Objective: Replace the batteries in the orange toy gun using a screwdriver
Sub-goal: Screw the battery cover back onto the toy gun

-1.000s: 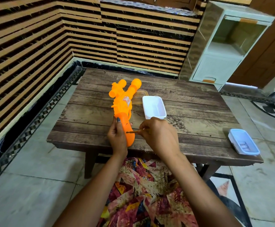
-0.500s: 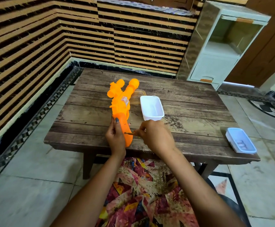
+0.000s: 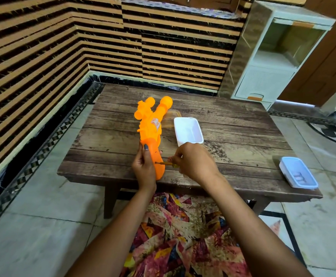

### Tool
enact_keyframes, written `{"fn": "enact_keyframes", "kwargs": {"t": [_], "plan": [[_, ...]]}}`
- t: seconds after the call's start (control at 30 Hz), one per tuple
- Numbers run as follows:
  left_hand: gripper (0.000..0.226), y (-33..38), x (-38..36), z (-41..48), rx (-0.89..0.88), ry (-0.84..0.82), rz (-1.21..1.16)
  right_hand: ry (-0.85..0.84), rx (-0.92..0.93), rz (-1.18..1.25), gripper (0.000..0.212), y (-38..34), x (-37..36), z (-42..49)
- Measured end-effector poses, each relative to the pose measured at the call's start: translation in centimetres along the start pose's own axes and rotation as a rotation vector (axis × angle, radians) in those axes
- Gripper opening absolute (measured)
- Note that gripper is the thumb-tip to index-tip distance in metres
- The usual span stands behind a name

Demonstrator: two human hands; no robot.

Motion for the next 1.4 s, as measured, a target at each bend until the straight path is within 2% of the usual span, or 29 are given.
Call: {"fn": "enact_keyframes", "kwargs": {"t": [0.1, 0.17, 0.3, 0.43, 0.47, 0.57, 0.7, 0.8, 0.9, 1.0, 1.07, 1.17, 1.23, 1.4], "plan": [[0.035, -0.2, 0.1, 0.1, 0.021, 0.018, -0.024, -0.057, 0.040, 0.070, 0.022, -0.2, -0.4, -0.2], [0.034, -0.3, 0.2, 0.2, 0.024, 0.027, -0.010, -0.063, 0.065, 0.068, 0.031, -0.3, -0.5, -0.4], [0.037, -0.4, 0.3, 0.2, 0.025, 0.016, -0.011, 0.073, 0.015, 0.076, 0.031, 0.2, 0.2, -0.3], [0.060, -0.2, 0.3, 0.2, 0.020, 0.028, 0.007, 0.071, 0.001, 0.090, 0.019, 0.3, 0.4, -0.4], [0.058, -0.2, 0.3, 0.1, 0.020, 0.028, 0.006, 0.067, 0.003, 0.078, 0.016, 0.2, 0.4, -0.4], [0.040, -0.1, 0.2, 0.1, 0.022, 0.015, 0.004, 0.051, 0.017, 0.055, 0.021, -0.1, 0.3, -0.3], [0.044, 0.0, 0.3, 0.1, 0.014, 0.010, 0.015, -0.072, 0.088, 0.091, 0.040, -0.5, 0.1, -0.3], [0.036, 0.0, 0.3, 0.0, 0.014, 0.006, 0.012, 0.048, 0.054, 0.131, 0.032, -0.1, 0.5, -0.2], [0.040, -0.1, 0.3, 0.1, 0.003, 0.007, 0.005, 0.132, 0.009, 0.152, 0.022, 0.4, 0.8, -0.1], [0.052, -0.4, 0.5, 0.3, -0.010, 0.019, 0.013, 0.112, -0.003, 0.106, 0.013, 0.3, 0.7, 0.1], [0.059, -0.3, 0.6, 0.3, 0.003, 0.038, -0.004, 0.082, 0.001, 0.051, 0.017, 0.1, 0.6, 0.3], [0.046, -0.2, 0.5, 0.2, 0.024, 0.036, -0.014, 0.000, 0.033, 0.073, 0.021, -0.1, 0.3, 0.3], [0.041, -0.3, 0.5, 0.3, 0.031, 0.043, -0.020, -0.054, 0.080, 0.090, 0.032, -0.4, -0.1, -0.1], [0.032, -0.3, 0.2, 0.3, 0.032, 0.026, -0.020, 0.080, 0.004, 0.152, 0.028, 0.5, -0.2, 0.0]]}}
Point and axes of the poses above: each hand's wrist, its own z-axis towards the middle knuckle, its own x-axis out of the back of the hand, y = z × x, the point moved 6 cm from there along z, towards the middle knuckle, and after that the axes turned 15 degrees about -z, right-handed, at the moved point
